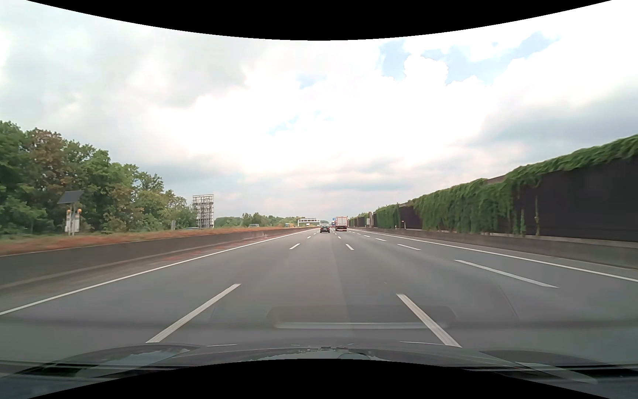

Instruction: Follow the waypoints while adhering to traffic rules and regulations

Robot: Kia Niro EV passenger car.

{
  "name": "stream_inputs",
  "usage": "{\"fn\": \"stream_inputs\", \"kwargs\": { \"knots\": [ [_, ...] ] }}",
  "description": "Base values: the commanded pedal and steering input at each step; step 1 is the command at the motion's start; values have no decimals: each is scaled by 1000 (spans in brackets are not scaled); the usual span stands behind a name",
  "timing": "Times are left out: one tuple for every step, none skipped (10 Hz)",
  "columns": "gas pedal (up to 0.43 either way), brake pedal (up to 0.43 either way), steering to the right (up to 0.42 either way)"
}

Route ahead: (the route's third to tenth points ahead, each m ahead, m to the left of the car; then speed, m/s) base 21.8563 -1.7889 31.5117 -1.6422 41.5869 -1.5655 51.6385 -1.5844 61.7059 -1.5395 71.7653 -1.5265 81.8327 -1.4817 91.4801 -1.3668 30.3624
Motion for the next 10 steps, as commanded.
{"fn": "stream_inputs", "kwargs": {
  "knots": [
    [268,0,-2],
    [268,0,-1],
    [268,0,-2],
    [268,0,-1],
    [268,0,-1],
    [268,0,-1],
    [268,0,-1],
    [268,0,-1],
    [268,0,-1],
    [268,0,-1]
  ]
}}
